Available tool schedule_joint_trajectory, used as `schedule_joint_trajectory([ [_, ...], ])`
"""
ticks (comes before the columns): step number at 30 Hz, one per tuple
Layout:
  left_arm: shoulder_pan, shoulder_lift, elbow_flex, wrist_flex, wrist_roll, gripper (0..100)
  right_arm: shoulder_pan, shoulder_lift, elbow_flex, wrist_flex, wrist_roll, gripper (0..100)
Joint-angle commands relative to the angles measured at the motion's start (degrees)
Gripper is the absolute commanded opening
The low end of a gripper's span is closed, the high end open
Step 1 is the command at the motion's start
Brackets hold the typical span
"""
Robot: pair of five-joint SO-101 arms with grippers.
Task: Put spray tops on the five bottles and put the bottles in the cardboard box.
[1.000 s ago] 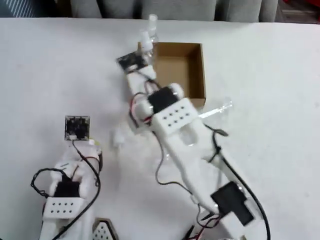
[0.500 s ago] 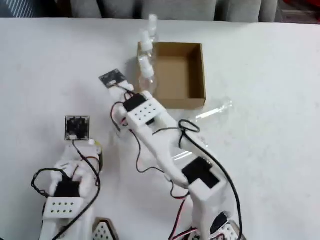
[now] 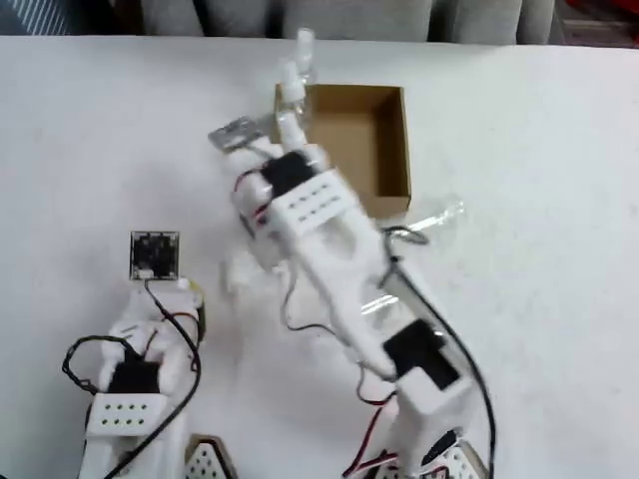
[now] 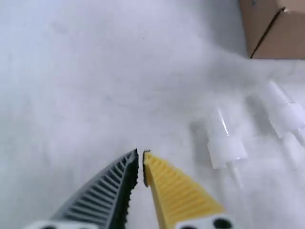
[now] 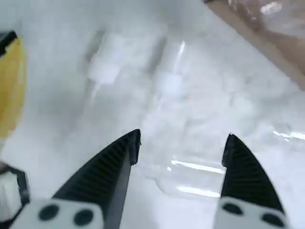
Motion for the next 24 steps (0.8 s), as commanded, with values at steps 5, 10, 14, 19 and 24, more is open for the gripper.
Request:
schedule_joint_trajectory([
  [5,-0.48,-0.66,-2.29,0.18,0.44,2,14.2,-9.98,6.15,4.18,27.96,24.1],
  [10,-0.48,-0.66,-2.2,0.18,0.44,2,19.56,-14.73,16.09,3.74,41.76,24.1],
  [14,-0.48,-0.66,-2.2,0.18,0.44,2,21.49,-21.67,24.0,3.74,48.88,24.0],
  [19,-0.48,-0.66,-2.2,0.18,0.44,2,20.62,-31.6,37.1,0.4,55.91,24.0],
  [24,-0.48,-0.66,-2.11,0.18,0.44,2,17.1,-40.57,52.04,-8.13,64.7,24.0],
])
